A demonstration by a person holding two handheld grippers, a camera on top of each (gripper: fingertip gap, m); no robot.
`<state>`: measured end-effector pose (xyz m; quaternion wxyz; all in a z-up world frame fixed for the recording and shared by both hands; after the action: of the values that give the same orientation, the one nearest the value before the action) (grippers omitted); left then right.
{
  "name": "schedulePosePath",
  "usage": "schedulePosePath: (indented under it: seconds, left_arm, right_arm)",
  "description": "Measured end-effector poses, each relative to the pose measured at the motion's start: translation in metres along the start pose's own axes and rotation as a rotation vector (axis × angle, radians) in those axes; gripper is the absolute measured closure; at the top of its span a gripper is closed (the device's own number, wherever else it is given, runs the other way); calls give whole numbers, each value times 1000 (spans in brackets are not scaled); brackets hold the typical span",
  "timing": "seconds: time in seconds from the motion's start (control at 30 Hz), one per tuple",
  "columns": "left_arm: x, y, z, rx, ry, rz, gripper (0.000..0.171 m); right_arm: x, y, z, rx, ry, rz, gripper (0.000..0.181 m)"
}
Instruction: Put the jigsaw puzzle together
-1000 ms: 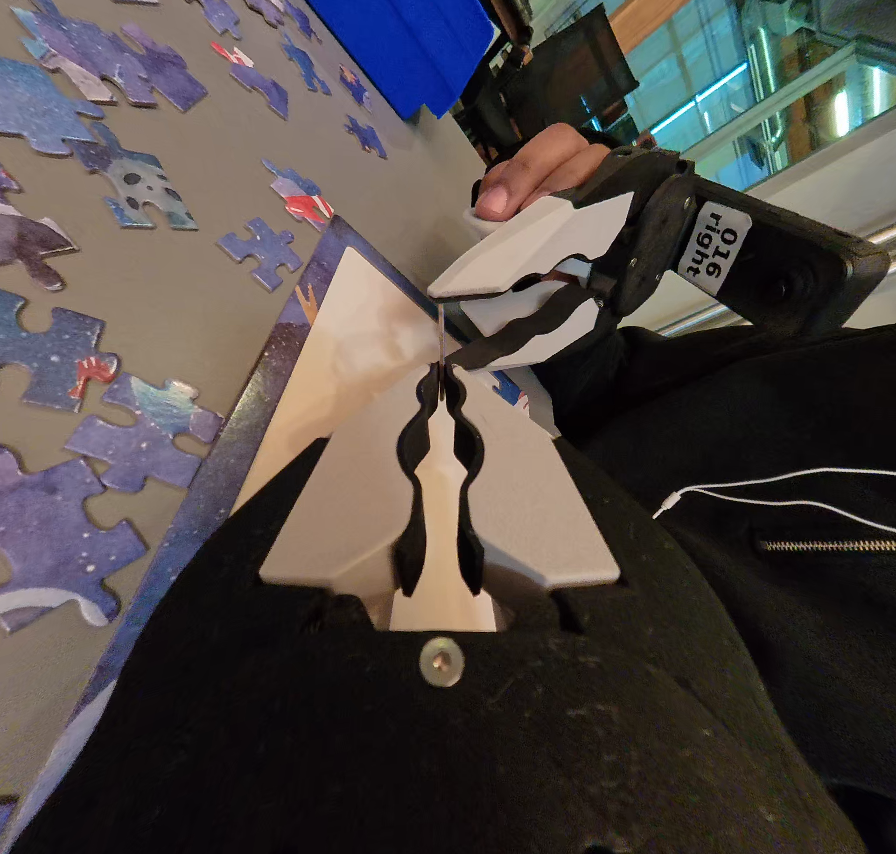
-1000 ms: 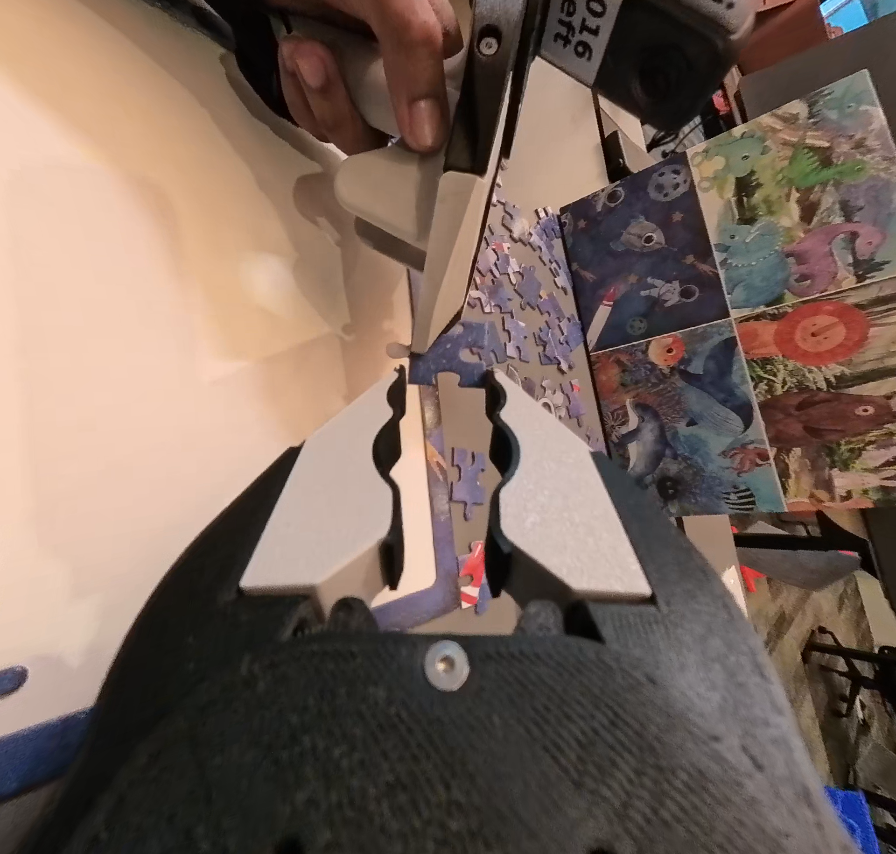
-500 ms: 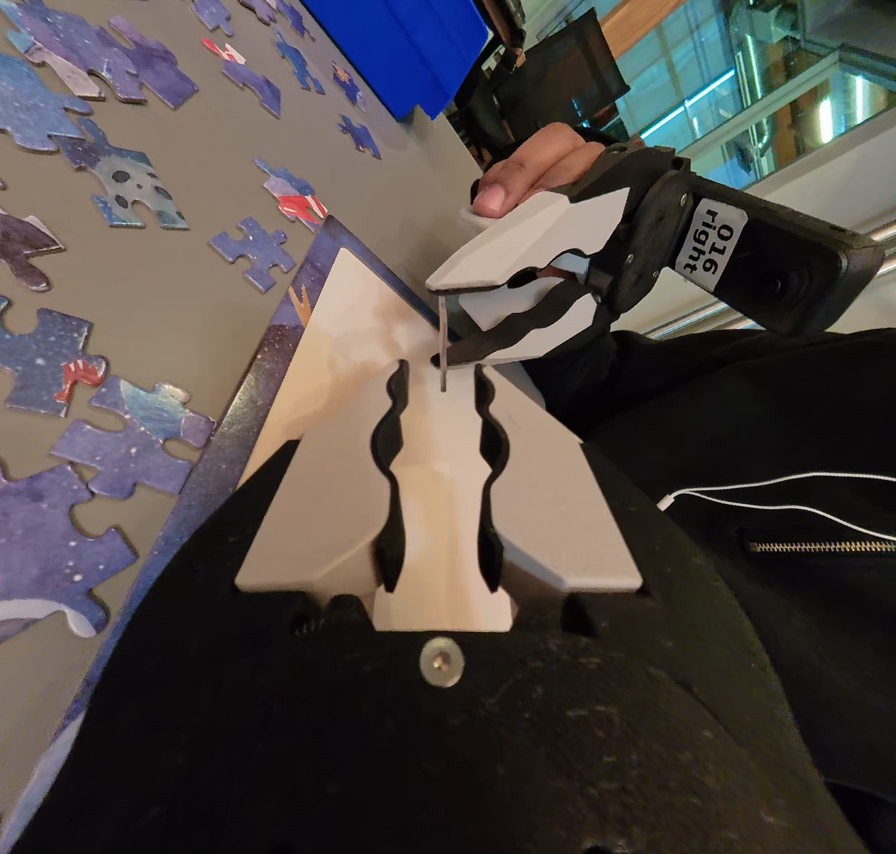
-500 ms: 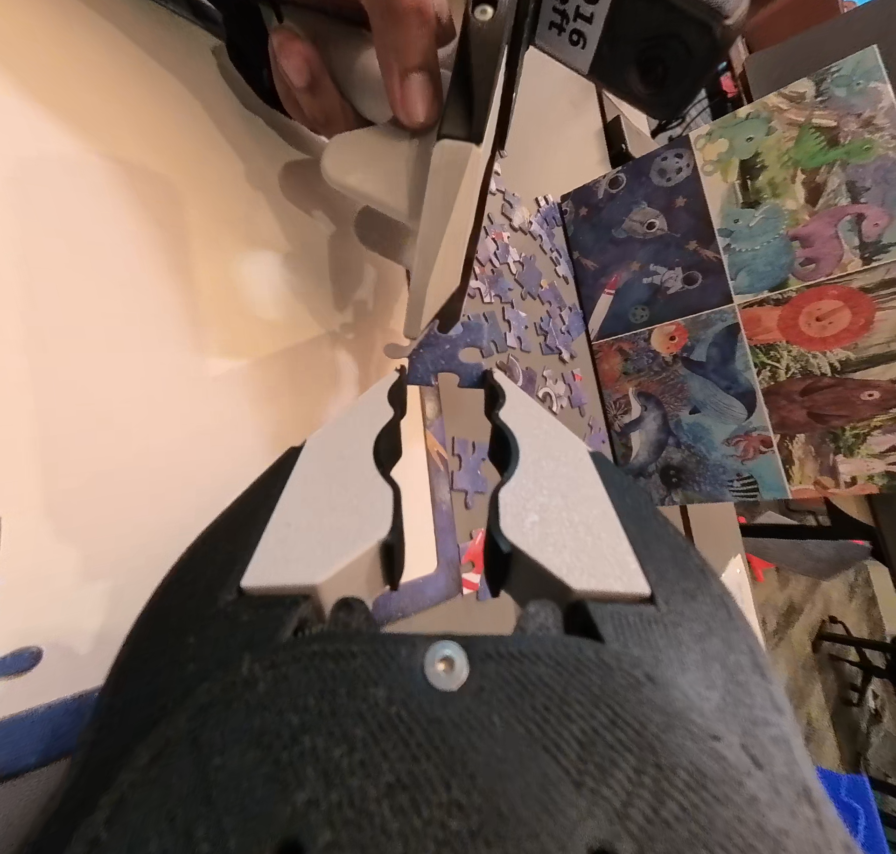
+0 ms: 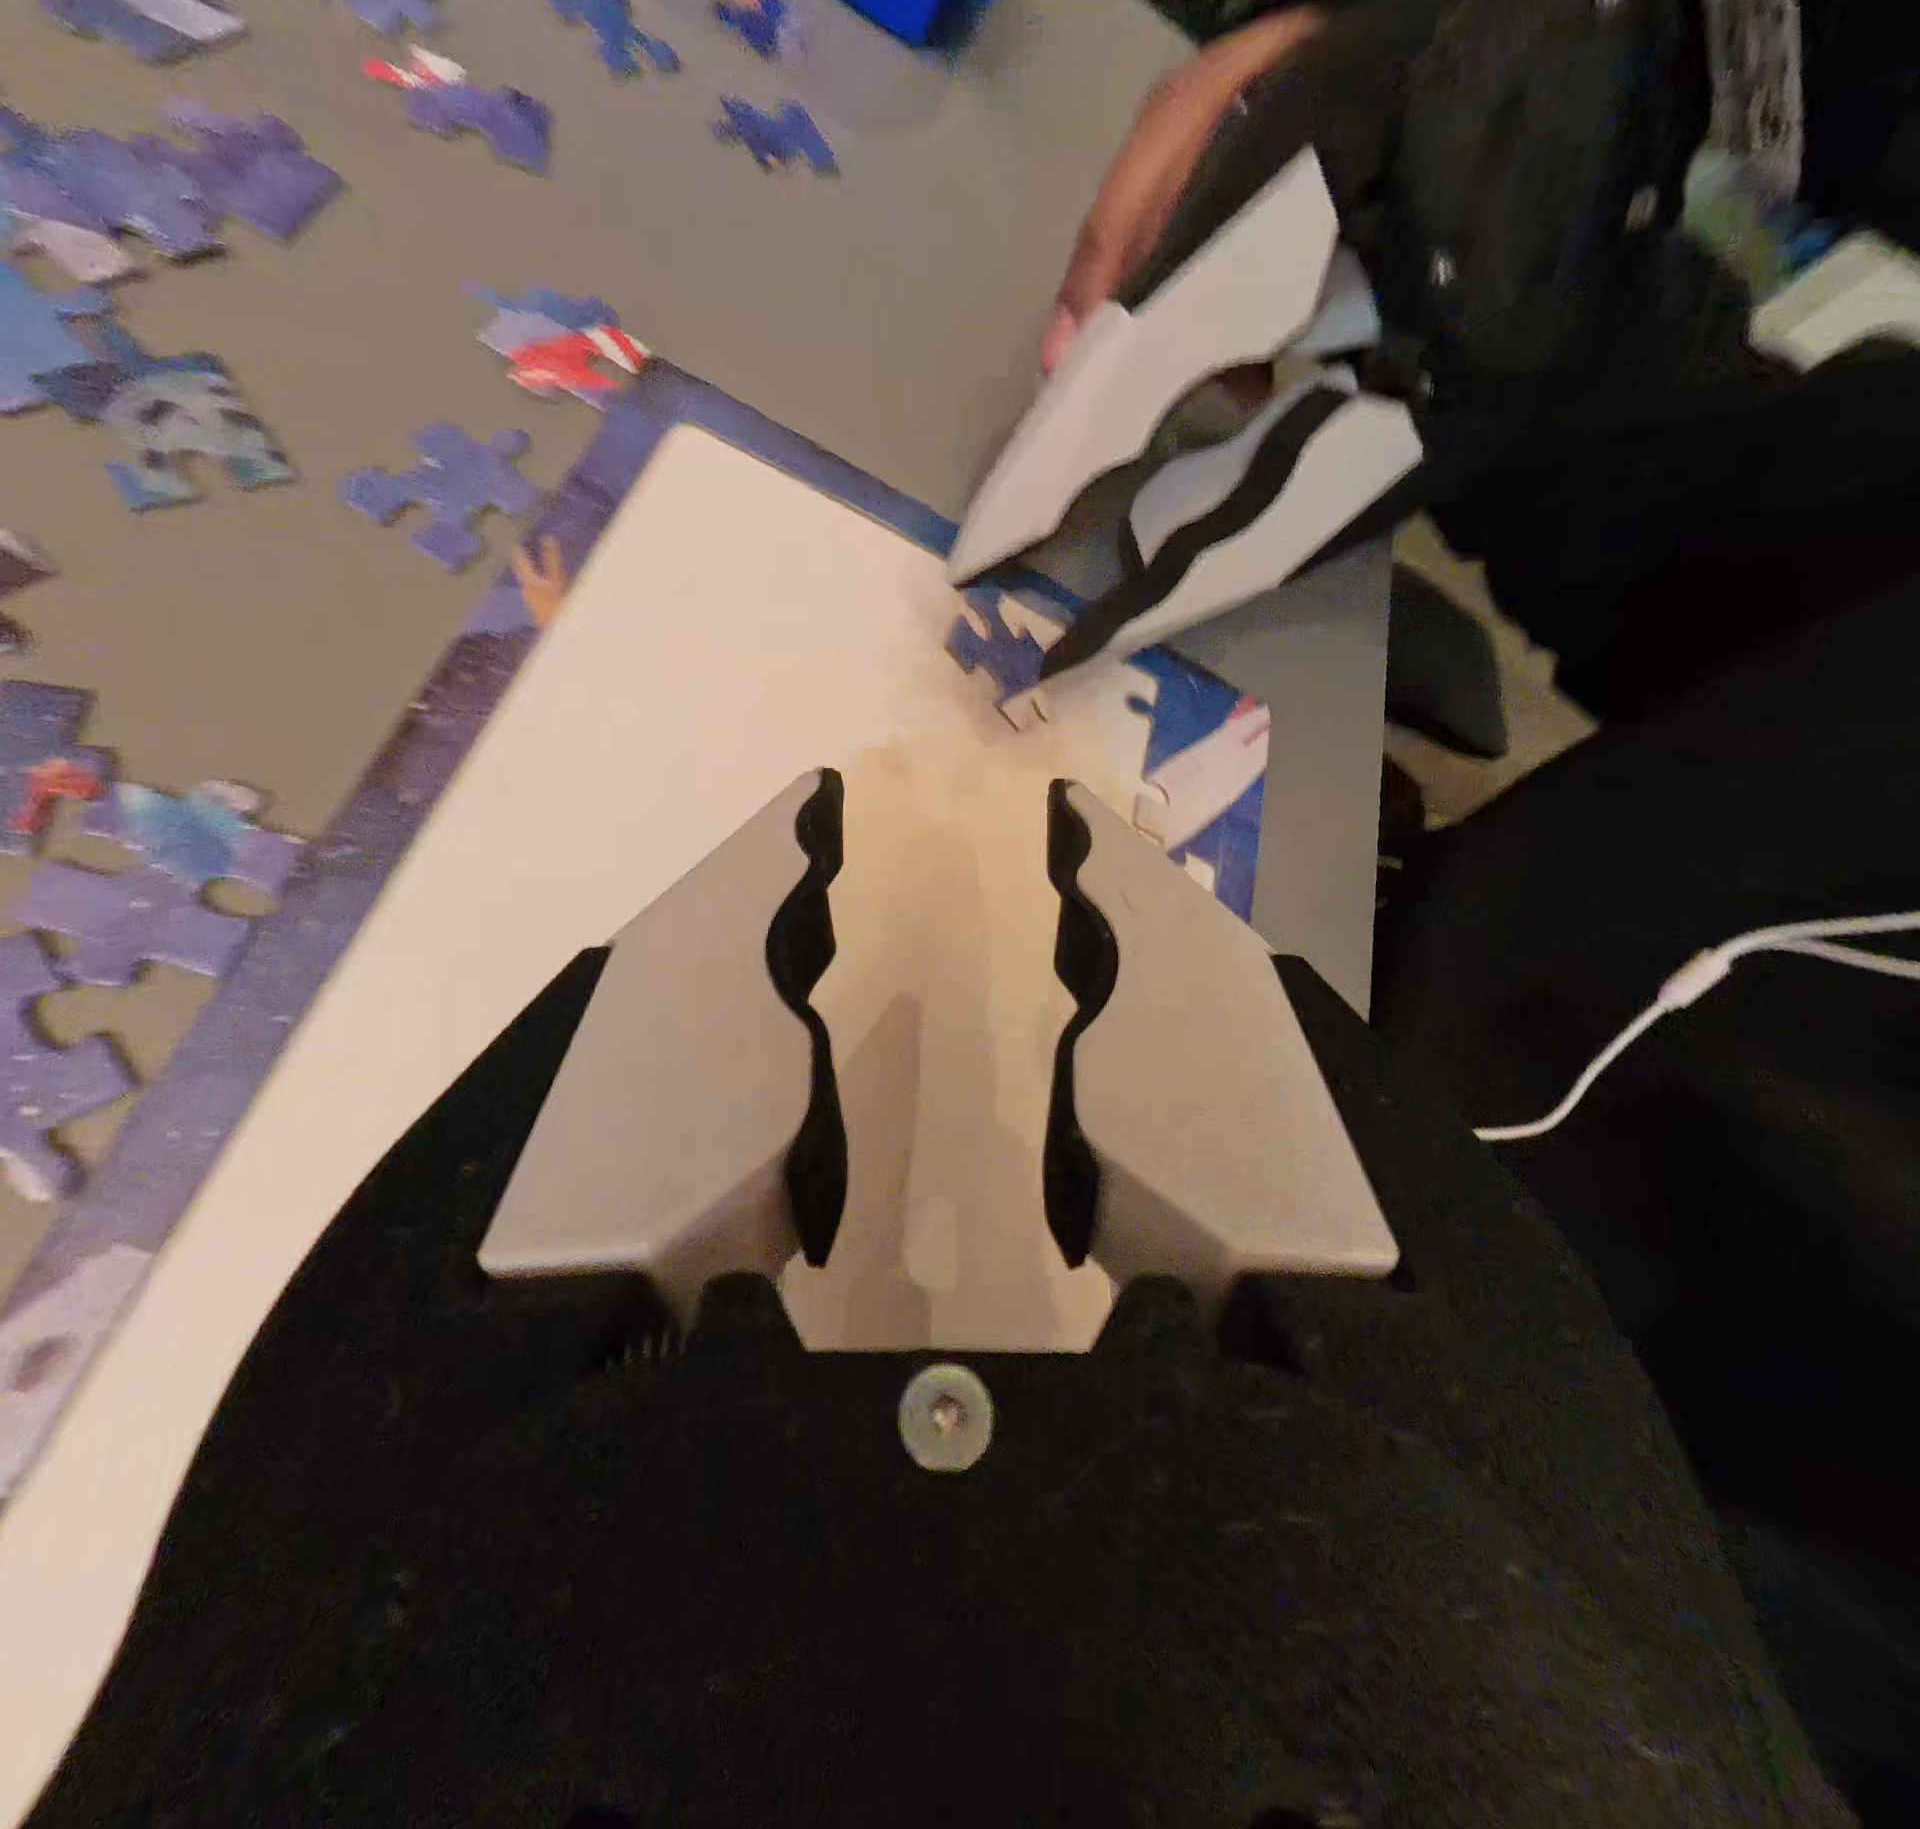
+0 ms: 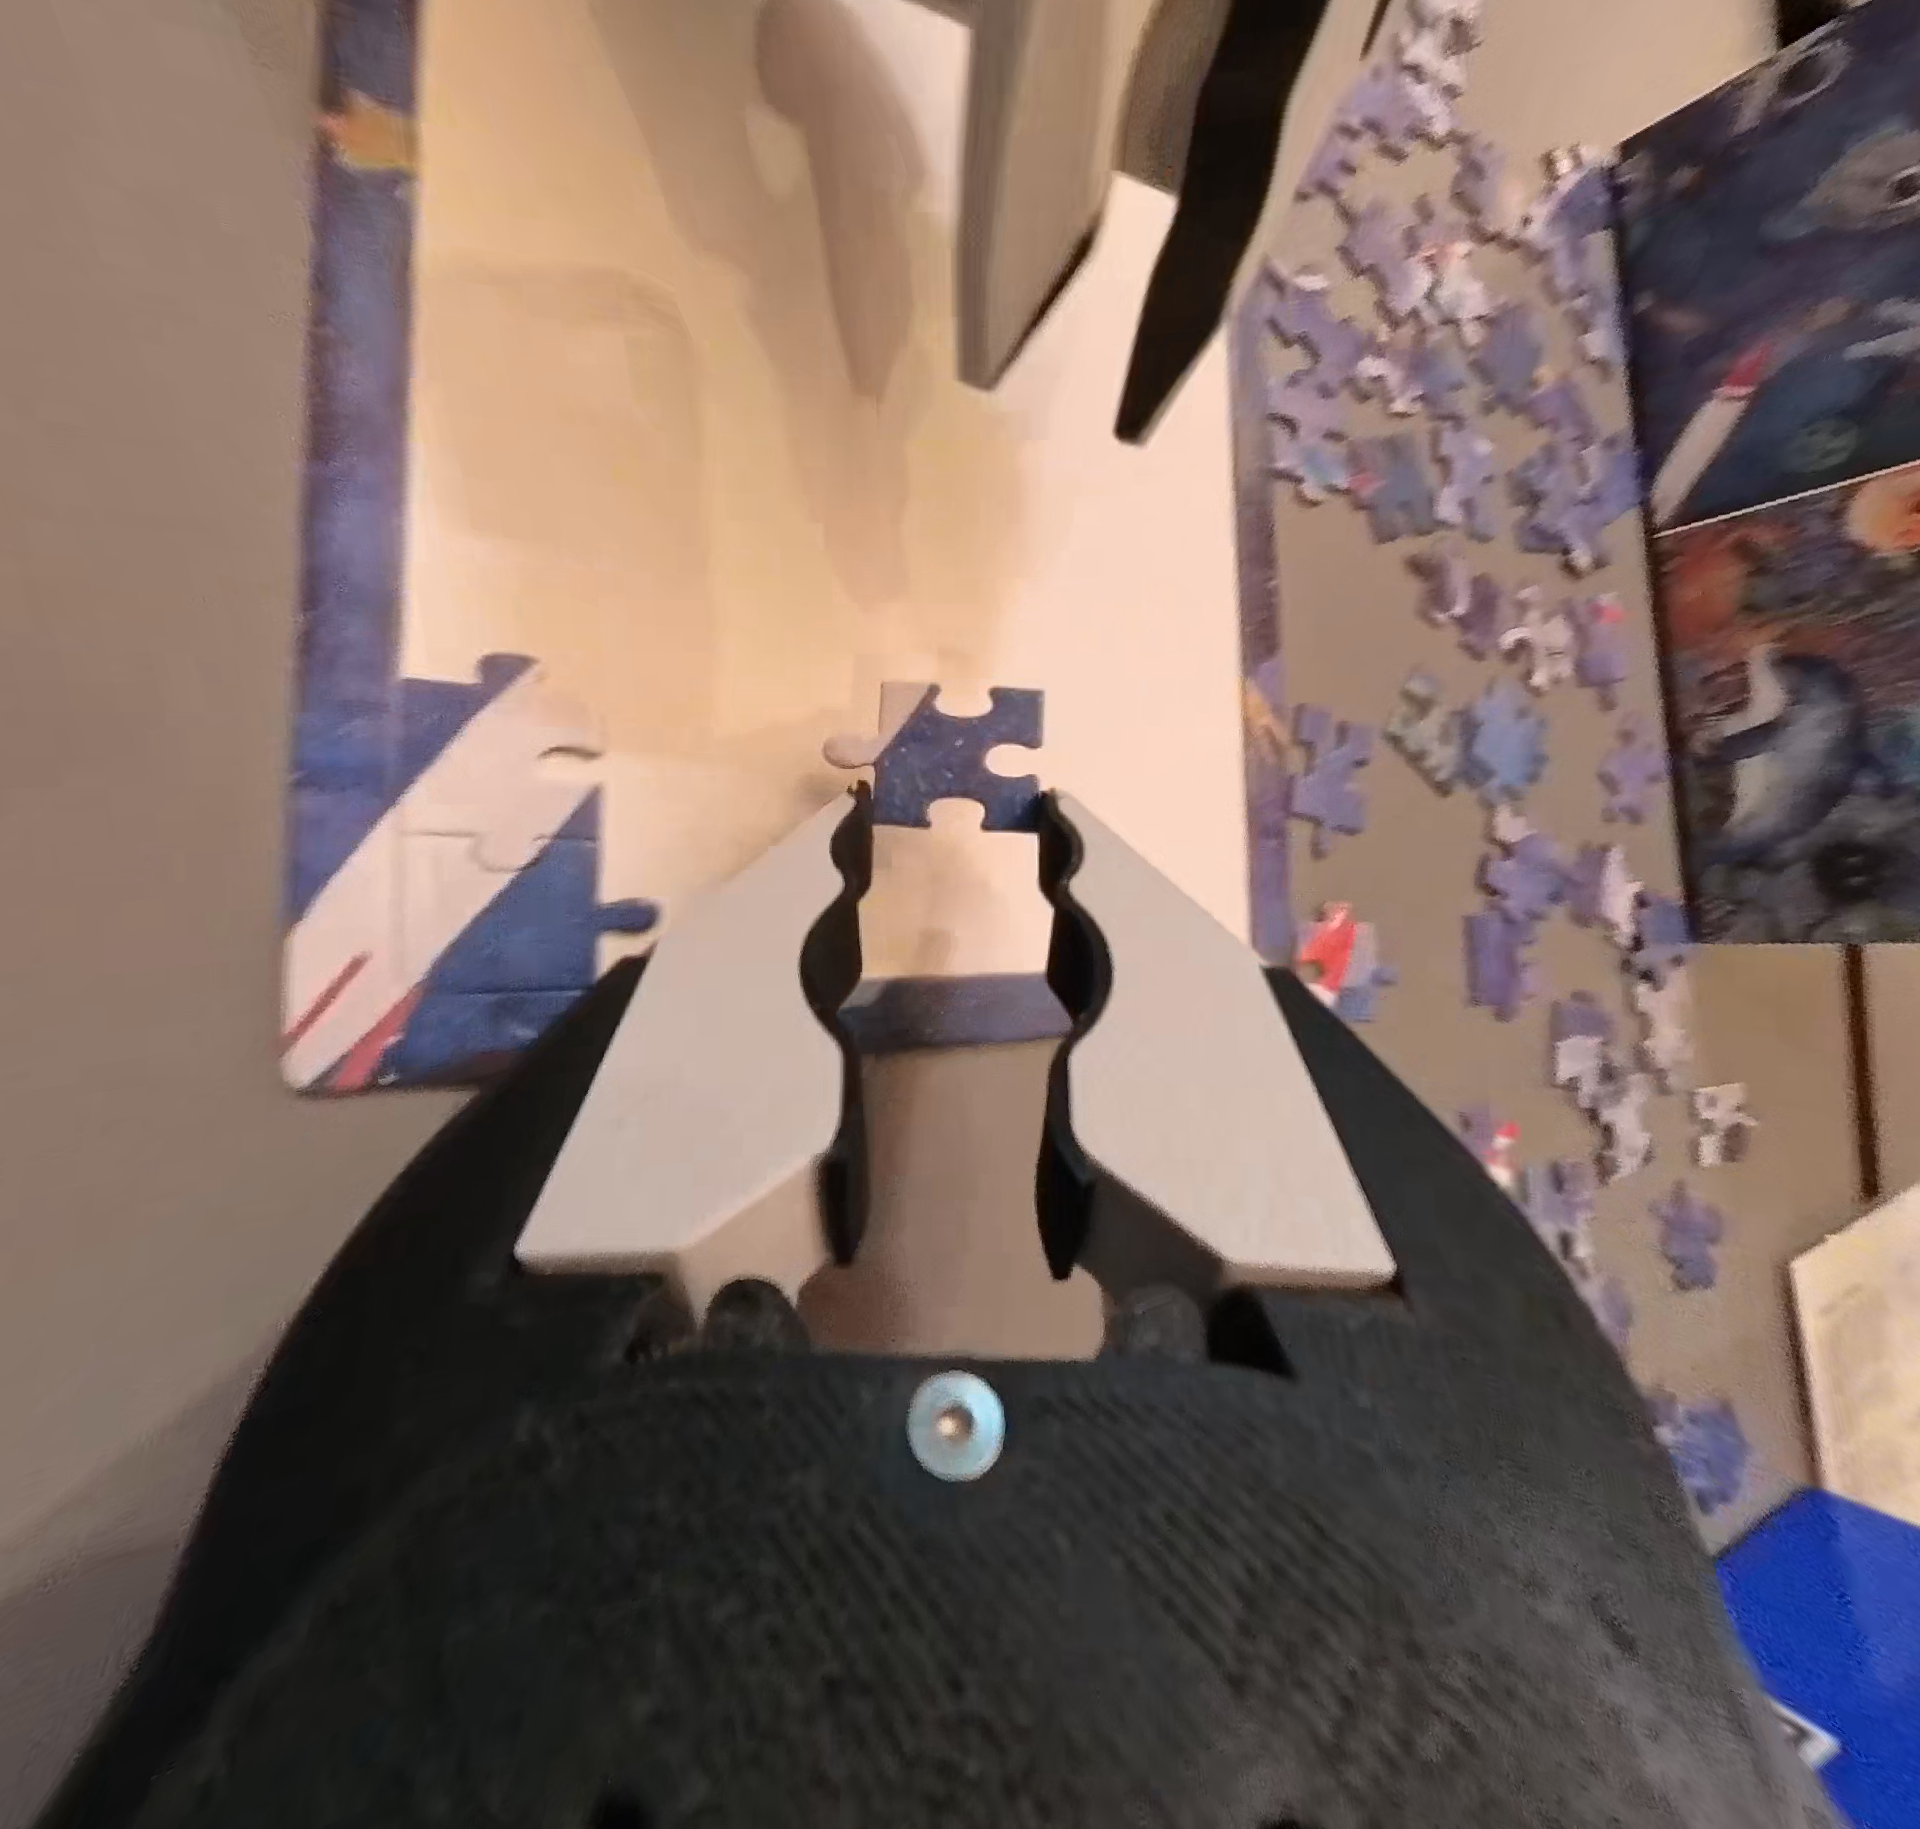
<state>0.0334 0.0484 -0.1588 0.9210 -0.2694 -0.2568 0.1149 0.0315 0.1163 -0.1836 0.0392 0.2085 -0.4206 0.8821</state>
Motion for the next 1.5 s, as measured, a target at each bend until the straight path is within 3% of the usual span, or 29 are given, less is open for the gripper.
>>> schedulePosePath:
  seconds: [0.1,0.23,0.4,0.67,1.5]
  left_arm:
    - [27,12,-20,-71,114,69,129]
    - [62,32,-37,-72,178,63,128]
    - [84,53,-52,-68,229,61,147]
    - [81,63,-58,-106,252,136,150]
    - [79,63,-58,-107,224,130,153]
  right_arm:
    - [-17,-6,1,4,28,58,151]
    - [-30,-10,7,26,65,105,151]
    - [-38,-6,-1,-4,89,130,151]
    - [-44,-6,-5,-22,100,165,151]
    - [-45,-5,-2,-73,75,182,150]
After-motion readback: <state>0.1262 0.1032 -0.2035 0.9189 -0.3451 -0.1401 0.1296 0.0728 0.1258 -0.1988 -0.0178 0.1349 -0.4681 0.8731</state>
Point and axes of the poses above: each gripper's, where its closed fingertips meet, y out along the fingers, z out of its top, x = y × z across the jaws, the point moved 1 cm from there along -y, back along the fingers
